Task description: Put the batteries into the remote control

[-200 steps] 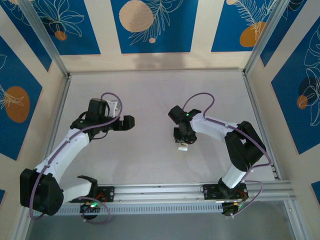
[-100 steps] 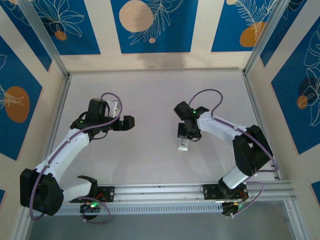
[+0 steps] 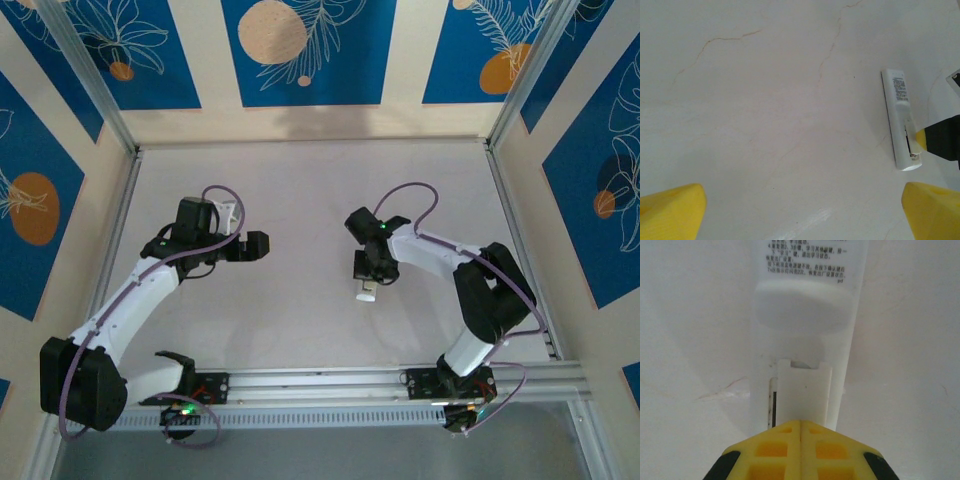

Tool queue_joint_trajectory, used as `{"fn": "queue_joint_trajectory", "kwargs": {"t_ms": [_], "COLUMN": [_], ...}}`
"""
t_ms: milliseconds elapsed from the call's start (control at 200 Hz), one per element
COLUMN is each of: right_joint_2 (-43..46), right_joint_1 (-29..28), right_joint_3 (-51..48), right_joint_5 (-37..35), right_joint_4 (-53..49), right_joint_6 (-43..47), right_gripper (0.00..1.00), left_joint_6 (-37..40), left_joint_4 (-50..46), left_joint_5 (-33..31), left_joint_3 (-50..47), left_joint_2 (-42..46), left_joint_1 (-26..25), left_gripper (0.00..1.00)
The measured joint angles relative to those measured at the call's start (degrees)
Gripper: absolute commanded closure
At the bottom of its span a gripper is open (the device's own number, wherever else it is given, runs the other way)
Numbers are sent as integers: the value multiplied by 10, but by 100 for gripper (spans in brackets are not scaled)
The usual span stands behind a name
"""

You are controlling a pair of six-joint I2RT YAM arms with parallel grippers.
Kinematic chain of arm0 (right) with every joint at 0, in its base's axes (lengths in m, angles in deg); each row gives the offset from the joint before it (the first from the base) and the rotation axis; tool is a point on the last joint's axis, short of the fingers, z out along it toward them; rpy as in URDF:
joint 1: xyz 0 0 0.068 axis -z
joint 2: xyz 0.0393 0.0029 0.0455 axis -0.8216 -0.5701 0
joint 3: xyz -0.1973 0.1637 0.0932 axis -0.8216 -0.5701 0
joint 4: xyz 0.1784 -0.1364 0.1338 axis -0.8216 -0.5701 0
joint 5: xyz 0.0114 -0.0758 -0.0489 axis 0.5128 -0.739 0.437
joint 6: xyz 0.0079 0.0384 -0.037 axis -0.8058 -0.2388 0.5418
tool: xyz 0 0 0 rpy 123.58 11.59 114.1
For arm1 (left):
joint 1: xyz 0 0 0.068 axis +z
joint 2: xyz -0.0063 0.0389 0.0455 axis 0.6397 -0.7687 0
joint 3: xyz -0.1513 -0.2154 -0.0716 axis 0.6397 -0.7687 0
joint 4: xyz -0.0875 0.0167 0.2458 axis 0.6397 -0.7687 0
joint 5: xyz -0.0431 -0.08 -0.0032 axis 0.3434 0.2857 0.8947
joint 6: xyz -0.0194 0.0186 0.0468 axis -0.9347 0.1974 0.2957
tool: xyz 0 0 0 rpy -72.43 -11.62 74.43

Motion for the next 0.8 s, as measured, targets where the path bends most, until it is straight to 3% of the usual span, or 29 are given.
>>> {"fn": "queue_joint_trajectory", "kwargs": {"t_ms": [800], "right_joint_2": [10], "right_joint_1": [-22], "right_joint_3": [-26], "right_joint_5": [-2], "right_joint_4": [27], "right_joint_6": [-30], "right_gripper": [95], "left_joint_6": [0], "left_joint_4": [2], "left_joint_5": [0], "left_joint_3": [0], "left_joint_2": [0], "left_joint_1": [0], "left_gripper": [0]}}
